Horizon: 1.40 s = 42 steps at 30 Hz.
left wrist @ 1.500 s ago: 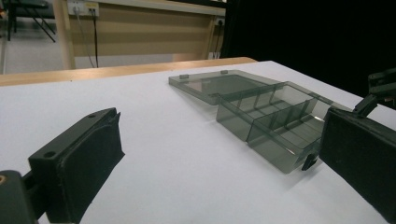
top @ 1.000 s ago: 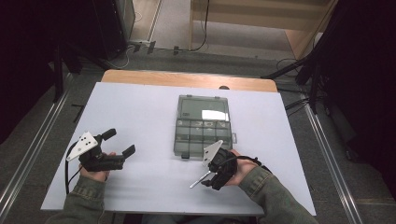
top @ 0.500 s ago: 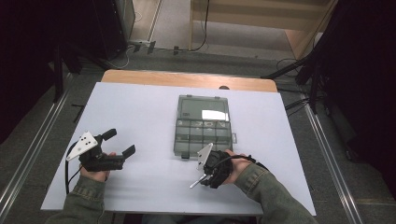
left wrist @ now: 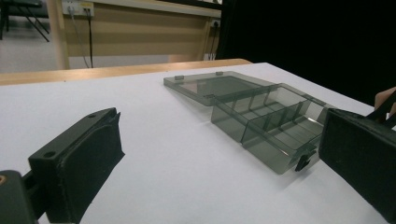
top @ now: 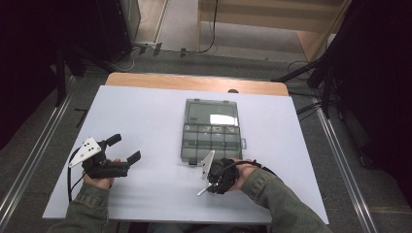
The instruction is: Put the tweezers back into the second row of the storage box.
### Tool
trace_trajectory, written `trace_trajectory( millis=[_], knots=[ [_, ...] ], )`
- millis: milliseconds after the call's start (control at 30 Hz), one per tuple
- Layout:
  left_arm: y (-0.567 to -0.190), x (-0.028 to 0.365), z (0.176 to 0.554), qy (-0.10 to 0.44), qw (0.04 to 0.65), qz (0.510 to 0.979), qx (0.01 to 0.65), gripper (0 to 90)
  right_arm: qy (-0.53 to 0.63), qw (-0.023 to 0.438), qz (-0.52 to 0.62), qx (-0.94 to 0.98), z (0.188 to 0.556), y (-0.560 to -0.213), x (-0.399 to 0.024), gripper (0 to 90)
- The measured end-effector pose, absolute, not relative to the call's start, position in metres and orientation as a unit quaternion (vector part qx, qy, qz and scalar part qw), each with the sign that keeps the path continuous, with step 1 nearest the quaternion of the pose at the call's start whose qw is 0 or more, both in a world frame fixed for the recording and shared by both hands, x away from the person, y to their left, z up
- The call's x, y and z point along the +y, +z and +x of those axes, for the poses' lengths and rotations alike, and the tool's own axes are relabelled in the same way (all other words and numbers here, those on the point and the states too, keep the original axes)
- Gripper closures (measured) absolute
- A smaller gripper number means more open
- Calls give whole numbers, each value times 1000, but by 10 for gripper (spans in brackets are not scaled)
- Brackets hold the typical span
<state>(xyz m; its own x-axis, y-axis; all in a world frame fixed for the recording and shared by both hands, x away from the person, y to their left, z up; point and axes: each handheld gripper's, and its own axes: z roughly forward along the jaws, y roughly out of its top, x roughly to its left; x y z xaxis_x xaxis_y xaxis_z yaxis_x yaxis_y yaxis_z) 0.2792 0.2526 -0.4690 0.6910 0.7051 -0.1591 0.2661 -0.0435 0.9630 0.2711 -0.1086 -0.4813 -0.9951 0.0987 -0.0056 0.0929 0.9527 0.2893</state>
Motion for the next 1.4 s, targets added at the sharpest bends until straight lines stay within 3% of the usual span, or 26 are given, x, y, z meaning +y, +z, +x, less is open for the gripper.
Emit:
trace_trajectory(
  millis=[133,167,200,567,1400],
  knots=[
    [-469,253,279,183,599,698,348,0,132,-2,62,989,273,-480,-108,725],
    [-469,253,279,181,599,698,348,0,128,-22,58,990,273,-479,-106,817],
    [-469,253,280,180,599,699,348,0,129,-25,56,990,274,-479,-106,854],
    [-469,254,279,179,602,694,352,0,139,-57,89,985,276,-477,-106,858],
    [-469,253,280,176,601,695,352,0,216,-36,108,970,280,-452,-125,857]
  ],
)
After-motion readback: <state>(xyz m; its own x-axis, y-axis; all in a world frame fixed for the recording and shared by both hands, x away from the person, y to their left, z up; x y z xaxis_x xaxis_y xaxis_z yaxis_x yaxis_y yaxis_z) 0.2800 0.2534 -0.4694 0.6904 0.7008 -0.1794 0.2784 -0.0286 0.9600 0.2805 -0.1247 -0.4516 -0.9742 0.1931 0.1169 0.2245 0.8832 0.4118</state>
